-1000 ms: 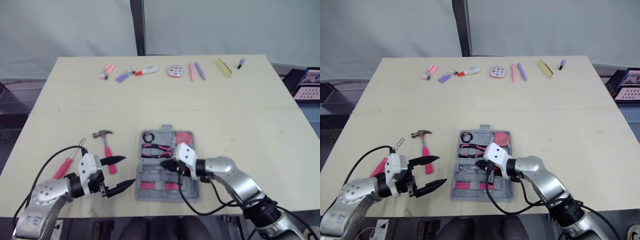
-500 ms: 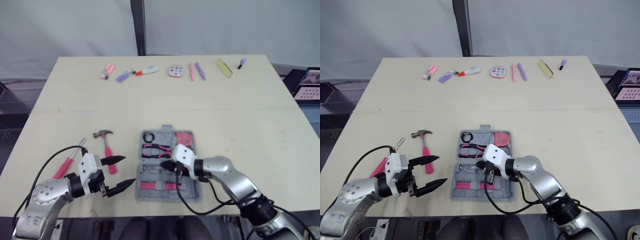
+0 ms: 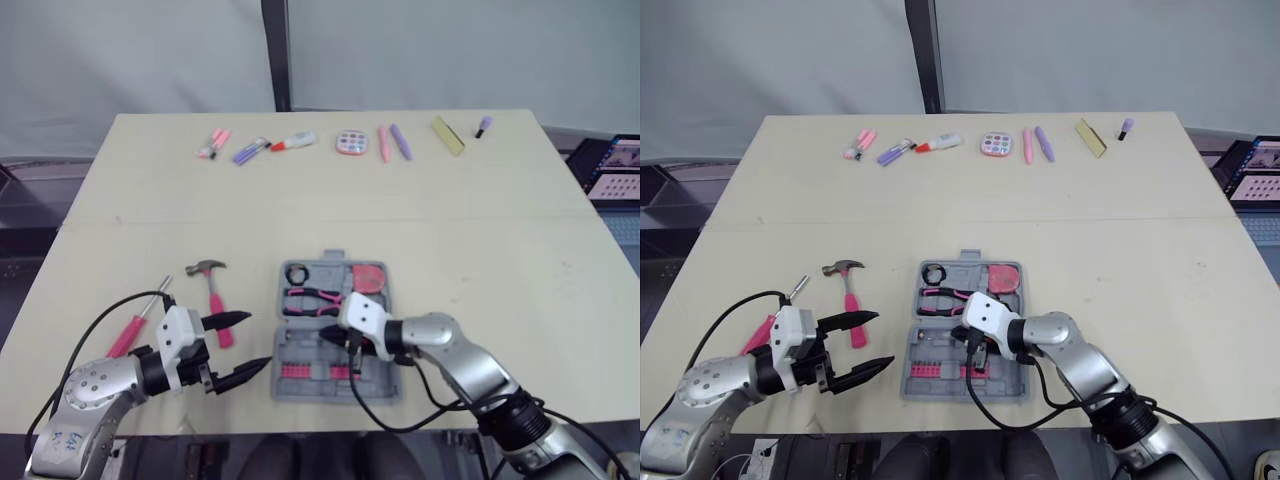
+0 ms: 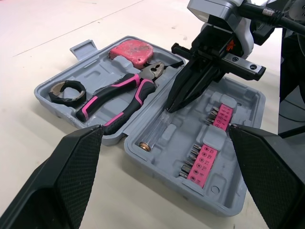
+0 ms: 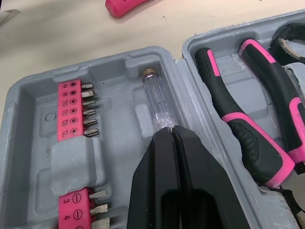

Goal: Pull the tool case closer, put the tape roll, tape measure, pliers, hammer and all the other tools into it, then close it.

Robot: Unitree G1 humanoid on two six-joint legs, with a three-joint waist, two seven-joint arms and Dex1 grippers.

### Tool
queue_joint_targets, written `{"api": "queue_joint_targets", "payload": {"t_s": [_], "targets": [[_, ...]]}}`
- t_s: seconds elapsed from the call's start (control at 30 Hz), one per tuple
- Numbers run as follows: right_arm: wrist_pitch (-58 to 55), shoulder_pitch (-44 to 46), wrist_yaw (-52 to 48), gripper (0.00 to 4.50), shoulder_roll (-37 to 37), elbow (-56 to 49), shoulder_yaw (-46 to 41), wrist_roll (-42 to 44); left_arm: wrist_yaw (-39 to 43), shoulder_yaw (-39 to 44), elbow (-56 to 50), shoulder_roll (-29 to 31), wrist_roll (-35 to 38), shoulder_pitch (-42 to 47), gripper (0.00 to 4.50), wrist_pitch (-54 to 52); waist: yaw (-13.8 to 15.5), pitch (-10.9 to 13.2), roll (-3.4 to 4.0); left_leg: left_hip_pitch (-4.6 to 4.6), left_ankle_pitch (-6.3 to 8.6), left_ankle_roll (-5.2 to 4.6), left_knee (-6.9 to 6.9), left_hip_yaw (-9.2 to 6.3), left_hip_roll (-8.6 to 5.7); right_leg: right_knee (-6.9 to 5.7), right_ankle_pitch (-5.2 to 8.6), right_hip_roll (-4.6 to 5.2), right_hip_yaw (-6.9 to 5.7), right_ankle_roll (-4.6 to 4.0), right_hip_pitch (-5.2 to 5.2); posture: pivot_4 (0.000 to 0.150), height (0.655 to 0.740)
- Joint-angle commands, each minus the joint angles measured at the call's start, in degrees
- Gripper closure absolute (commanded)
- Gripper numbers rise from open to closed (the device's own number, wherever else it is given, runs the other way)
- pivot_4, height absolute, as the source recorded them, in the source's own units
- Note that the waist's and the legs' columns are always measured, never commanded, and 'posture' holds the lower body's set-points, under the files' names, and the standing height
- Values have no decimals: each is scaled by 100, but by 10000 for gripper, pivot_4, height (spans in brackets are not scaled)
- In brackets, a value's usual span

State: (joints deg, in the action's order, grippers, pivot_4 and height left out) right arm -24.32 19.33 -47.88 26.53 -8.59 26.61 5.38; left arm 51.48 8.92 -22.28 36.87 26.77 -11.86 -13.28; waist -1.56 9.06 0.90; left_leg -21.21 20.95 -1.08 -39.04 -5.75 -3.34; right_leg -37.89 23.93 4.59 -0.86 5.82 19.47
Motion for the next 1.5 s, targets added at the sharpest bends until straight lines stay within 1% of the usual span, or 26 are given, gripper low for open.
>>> {"api": "queue_joint_targets", "payload": {"t_s": [0.03, 0.57, 0.77, 0.87, 0.93, 1.23, 1.5], "targets": [[-143, 7, -114, 44213, -5, 15, 32, -27, -6, -13, -203, 9, 25, -21, 0, 21, 0, 0, 0, 0, 0, 0, 0, 0, 0, 0, 0, 0, 0, 0, 0, 1500, 7134], [-1368, 70, -187, 44213, 26, -207, 143, 205, -46, -49, -162, -10, 15, 37, 0, 39, 2, -3, -2, 4, 0, 0, 0, -1, -1, -4, 0, 1, 1, 0, -2, 1500, 7134], [-1571, 88, -151, 44213, 2, -206, 152, 301, -75, -62, -171, -12, 23, 45, 0, 40, 2, -3, -3, 5, 0, 0, 0, -1, -1, -4, 0, 1, 2, 0, -2, 1500, 7134], [-1578, 79, -120, 44213, -33, -172, 122, 322, -91, -69, -183, -12, 25, 41, 0, 38, 1, -3, -3, 5, 0, 0, 0, -1, -2, -4, 0, 2, 3, 0, -2, 1500, 7134], [-1385, 45, -101, 44213, -83, -201, 39, 356, -96, -73, -189, -13, 24, 33, 0, 41, 2, -3, -3, 5, 0, 0, -1, -2, -2, -5, 0, 1, 2, 0, -2, 1500, 7134], [-1175, -38, -381, 44213, 44, -787, -360, 848, -92, -99, -177, -27, 20, 29, 0, 75, 0, -2, -1, 2, 0, 0, -1, -1, -1, -3, 0, 1, 2, 0, 0, 1500, 7134], [-1048, 72, -201, 44213, 77, -583, -337, 606, -92, -149, -159, -58, 5, 50, 0, 100, 0, -2, -2, 3, 0, 0, 0, -1, -1, -4, 0, 0, 1, 0, 0, 1500, 7134]]}}
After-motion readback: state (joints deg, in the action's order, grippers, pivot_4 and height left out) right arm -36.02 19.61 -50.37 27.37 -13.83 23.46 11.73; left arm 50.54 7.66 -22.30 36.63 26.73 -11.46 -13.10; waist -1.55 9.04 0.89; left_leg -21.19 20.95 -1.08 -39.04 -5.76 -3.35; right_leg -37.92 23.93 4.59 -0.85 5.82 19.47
